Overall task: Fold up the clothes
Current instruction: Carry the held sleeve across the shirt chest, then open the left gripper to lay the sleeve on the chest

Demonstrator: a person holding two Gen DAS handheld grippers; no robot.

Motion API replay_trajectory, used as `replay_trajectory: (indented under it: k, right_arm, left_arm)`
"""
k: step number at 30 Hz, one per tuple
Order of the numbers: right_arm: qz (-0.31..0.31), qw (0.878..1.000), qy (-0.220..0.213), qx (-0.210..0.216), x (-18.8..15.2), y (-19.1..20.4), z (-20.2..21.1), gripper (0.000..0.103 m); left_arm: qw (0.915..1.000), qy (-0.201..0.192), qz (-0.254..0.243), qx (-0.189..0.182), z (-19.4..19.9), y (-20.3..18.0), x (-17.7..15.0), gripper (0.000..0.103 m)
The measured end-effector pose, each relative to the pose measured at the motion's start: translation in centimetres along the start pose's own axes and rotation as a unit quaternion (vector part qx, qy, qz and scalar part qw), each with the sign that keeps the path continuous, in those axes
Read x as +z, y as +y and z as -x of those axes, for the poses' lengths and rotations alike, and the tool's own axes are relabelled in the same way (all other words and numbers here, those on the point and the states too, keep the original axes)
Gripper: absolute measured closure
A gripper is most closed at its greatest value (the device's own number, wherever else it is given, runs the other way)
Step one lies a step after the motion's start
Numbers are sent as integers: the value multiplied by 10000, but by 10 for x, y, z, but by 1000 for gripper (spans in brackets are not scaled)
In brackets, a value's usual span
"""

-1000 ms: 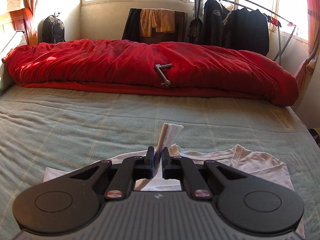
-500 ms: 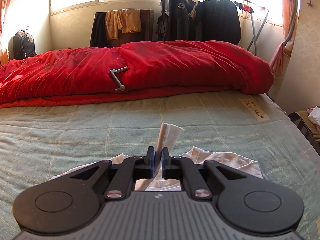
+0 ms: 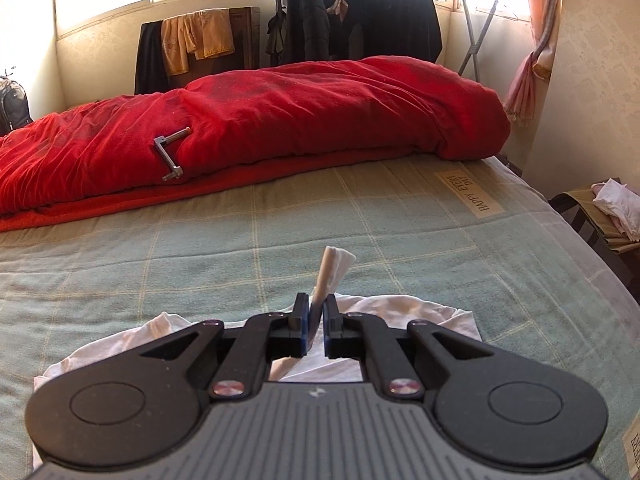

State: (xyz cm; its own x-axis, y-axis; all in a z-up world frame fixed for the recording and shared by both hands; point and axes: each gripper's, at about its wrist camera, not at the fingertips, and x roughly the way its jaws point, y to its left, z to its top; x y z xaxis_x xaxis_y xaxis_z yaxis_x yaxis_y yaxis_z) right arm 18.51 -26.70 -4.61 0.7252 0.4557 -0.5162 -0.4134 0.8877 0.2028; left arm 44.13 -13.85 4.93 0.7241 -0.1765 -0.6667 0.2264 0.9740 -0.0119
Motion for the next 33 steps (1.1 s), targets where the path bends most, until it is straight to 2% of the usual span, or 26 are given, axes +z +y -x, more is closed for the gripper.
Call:
replay_trajectory:
  k: [13, 22, 28, 30, 33]
  right_arm:
    - [-130, 9999, 9, -58, 1, -7, -1, 0]
    - [-163, 9998, 40, -99, 1, -11, -1, 0]
    - [-365, 9992, 53, -176, 2, -23, -2, 0]
    - [-424, 9989, 81, -183, 2, -25, -3, 0]
    - [-486, 9984, 151, -239, 1, -30, -6, 0]
  left_arm:
    - [9984, 240, -339, -386, -18, -39, -20, 98]
    - [9935, 548, -851, -521, -26, -64, -38, 96]
    - [9889, 559, -1001, -940, -6, -64, -44, 75]
    - [9878, 443, -1145, -955, 6, -62, -43, 67]
    - [9875, 269, -1325, -816, 25, -47, -42, 64]
